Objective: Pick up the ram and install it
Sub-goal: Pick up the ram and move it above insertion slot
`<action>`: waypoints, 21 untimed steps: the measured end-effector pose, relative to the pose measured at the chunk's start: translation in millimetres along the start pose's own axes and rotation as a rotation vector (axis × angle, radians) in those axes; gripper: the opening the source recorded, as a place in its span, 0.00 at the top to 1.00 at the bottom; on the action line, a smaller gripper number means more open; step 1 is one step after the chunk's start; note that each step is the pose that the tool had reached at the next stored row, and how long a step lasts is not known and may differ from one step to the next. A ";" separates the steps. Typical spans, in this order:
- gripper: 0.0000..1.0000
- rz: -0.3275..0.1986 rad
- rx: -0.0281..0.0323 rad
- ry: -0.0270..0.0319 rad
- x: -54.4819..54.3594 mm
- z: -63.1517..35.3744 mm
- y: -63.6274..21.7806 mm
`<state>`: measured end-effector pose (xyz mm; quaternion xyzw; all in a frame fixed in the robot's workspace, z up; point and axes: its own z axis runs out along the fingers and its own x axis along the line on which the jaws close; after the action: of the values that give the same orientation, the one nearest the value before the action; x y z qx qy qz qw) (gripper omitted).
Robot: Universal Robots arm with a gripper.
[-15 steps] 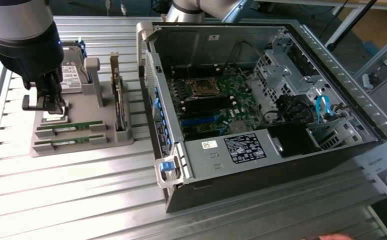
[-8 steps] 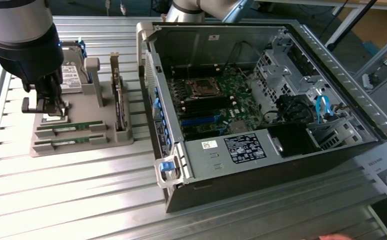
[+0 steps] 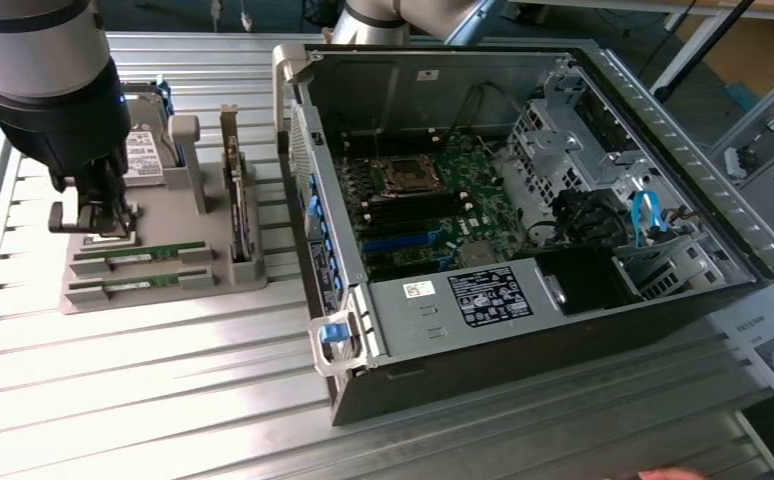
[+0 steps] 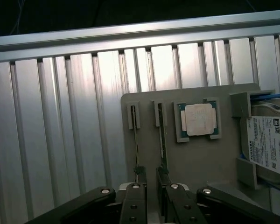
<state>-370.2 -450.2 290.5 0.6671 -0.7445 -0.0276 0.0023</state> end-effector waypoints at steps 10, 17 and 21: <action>0.76 0.000 0.0000 0.0000 1.0 11.4 -0.6; 0.76 0.000 0.0001 -0.0001 1.6 18.8 -0.9; 0.76 0.000 0.0000 0.0000 2.0 23.2 -1.1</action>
<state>-370.2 -451.4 267.2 0.6671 -0.7445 -0.0276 0.0023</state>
